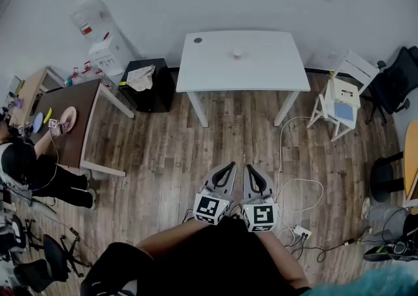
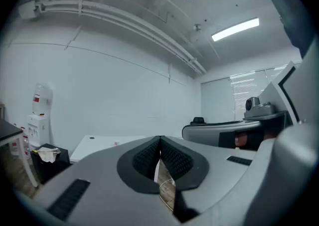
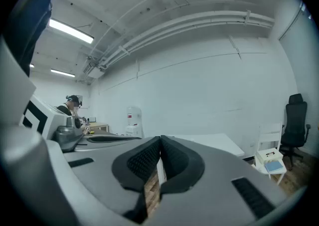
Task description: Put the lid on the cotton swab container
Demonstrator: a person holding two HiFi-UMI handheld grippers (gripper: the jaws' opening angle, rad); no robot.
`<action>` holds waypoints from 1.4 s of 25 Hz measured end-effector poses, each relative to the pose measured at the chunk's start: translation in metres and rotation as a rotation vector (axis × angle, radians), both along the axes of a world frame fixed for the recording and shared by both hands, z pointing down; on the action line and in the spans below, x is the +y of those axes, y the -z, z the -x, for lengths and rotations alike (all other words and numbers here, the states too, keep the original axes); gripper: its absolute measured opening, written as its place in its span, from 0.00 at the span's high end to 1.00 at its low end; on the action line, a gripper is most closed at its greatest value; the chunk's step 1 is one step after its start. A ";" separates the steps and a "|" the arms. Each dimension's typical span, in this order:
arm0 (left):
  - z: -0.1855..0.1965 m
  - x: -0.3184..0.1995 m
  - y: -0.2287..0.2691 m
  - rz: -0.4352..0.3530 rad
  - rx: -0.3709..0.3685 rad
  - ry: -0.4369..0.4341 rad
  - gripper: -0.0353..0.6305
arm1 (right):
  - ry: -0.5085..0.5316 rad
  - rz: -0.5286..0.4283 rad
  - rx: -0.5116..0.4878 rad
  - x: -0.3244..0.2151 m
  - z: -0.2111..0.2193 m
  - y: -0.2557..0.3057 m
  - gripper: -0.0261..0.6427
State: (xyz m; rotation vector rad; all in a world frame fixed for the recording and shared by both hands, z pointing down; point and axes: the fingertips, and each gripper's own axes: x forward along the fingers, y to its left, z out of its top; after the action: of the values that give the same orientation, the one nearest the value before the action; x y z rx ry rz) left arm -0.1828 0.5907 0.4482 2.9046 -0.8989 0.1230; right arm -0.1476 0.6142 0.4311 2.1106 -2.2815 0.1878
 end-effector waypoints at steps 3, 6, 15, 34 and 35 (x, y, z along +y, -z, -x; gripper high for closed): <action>-0.011 0.001 -0.003 -0.003 -0.007 0.013 0.93 | 0.007 -0.010 -0.013 -0.002 -0.011 -0.001 0.91; -0.013 -0.002 -0.004 0.007 0.026 0.041 0.93 | 0.023 -0.024 -0.031 -0.004 -0.025 -0.005 0.91; 0.009 -0.025 -0.021 0.054 0.035 0.167 0.93 | -0.038 -0.069 -0.053 -0.004 -0.089 -0.014 0.91; -0.102 -0.199 -0.056 0.163 0.051 0.037 0.93 | -0.030 0.136 -0.010 -0.181 -0.138 -0.063 0.91; -0.105 -0.217 -0.055 0.175 0.051 0.031 0.93 | -0.019 0.128 -0.028 -0.199 -0.138 -0.060 0.91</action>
State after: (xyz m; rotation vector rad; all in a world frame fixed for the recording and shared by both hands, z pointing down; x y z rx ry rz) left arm -0.0775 0.3741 0.5029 2.7194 -0.8777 0.1183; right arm -0.0101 0.4154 0.4909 2.0793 -2.2001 0.3560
